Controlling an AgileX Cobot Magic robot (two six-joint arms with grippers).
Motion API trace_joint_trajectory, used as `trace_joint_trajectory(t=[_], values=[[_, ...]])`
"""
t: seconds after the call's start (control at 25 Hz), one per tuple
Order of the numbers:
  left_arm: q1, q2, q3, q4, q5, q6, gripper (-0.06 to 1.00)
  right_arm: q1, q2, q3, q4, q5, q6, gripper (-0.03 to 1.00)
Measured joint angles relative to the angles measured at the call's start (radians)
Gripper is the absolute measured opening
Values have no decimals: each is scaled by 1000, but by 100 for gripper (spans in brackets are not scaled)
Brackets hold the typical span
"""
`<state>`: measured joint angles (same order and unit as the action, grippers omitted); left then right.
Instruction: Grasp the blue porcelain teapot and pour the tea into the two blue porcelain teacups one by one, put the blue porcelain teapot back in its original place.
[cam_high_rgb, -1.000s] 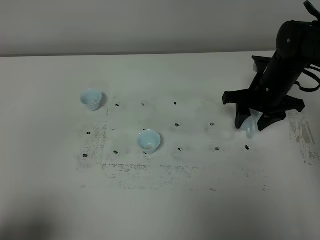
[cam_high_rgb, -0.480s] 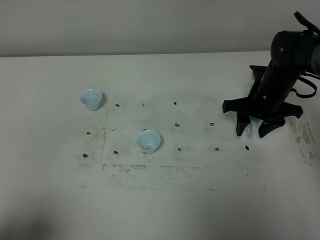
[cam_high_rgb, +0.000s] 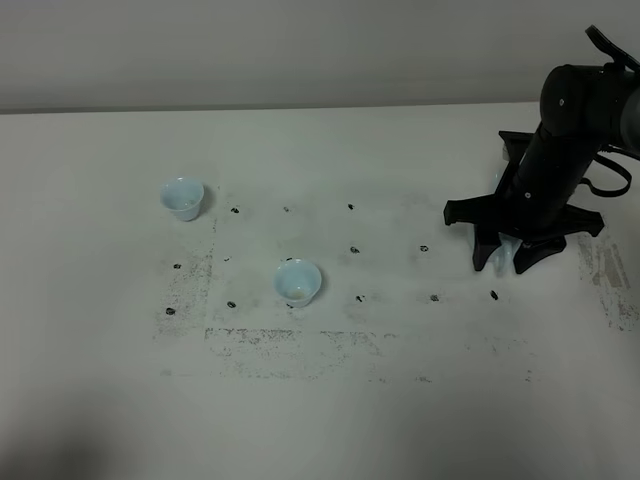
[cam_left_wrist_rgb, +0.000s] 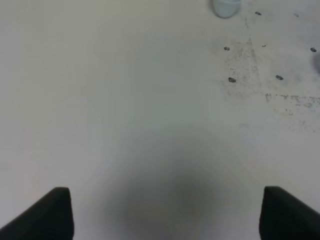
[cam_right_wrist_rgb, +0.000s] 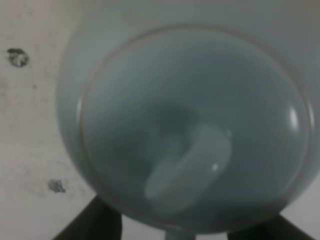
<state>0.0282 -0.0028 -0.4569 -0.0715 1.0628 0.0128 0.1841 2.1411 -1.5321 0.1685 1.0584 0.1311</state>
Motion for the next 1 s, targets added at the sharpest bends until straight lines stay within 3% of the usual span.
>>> trace_joint_trajectory(t=[0.36,0.64,1.0], values=[[0,0,0,0,0,0,72,0,7,0,0,-1,0,27],[0,0,0,0,0,0,72,0,7,0,-33,4,1,4],[0,0,0,0,0,0,72,0,7,0,-49,4,-31,4]])
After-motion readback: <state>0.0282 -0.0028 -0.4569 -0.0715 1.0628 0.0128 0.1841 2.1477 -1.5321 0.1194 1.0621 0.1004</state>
